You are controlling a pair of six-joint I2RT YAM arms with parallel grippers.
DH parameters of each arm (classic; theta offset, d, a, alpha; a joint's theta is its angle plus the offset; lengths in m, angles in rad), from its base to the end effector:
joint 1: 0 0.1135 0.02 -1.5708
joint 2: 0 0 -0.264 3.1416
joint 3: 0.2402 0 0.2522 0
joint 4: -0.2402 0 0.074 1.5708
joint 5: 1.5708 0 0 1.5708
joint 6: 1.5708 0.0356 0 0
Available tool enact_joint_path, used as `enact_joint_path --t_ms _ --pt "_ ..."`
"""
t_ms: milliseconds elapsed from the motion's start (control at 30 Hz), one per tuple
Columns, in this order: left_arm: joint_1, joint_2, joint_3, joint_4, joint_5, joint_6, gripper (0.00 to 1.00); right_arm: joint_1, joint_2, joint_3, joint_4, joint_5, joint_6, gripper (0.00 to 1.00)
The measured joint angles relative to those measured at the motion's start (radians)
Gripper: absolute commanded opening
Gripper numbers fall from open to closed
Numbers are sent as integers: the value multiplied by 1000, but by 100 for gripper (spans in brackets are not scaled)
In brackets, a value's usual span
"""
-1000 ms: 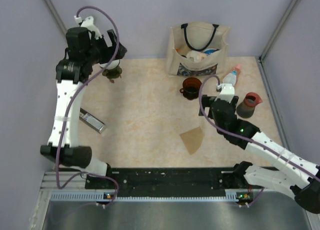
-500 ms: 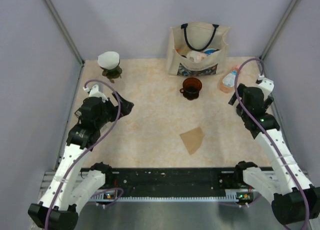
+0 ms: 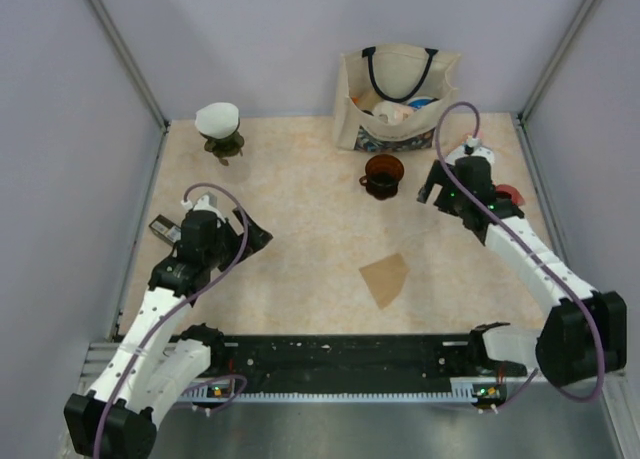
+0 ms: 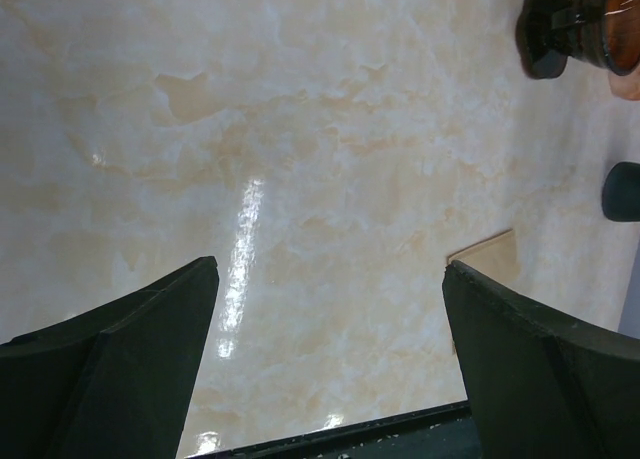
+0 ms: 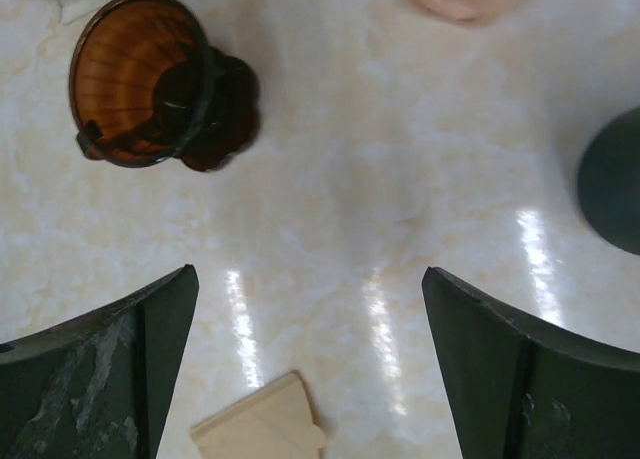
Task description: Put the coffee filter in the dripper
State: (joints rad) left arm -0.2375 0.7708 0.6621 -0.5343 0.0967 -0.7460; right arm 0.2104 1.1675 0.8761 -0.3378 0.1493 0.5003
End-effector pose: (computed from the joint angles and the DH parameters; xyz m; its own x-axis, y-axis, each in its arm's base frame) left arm 0.1627 -0.0429 0.2649 -0.6379 -0.5406 -0.5485 -0.1684 0.7929 -0.5857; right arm 0.2520 0.0484 0.2791 -0.5476 0.3681 -0.7514 0.1981 0.9295 0.3110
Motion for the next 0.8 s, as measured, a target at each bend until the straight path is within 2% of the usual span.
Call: enact_joint_path --t_ms 233,333,433,500,700,800 --pt "0 0 -71 7 16 -17 99 295 318 212 66 150 137 93" --pt "-1 0 -95 13 29 -20 99 411 431 271 110 305 235 93" --pt "-1 0 -102 11 42 -20 99 497 583 399 67 447 327 94" --pt "-1 0 -102 12 58 -19 99 533 710 527 29 524 403 94" --pt "-1 0 -103 12 109 -18 99 555 935 721 -91 697 597 93" --pt "-1 -1 -103 12 127 -14 99 553 1042 846 -227 790 692 92"
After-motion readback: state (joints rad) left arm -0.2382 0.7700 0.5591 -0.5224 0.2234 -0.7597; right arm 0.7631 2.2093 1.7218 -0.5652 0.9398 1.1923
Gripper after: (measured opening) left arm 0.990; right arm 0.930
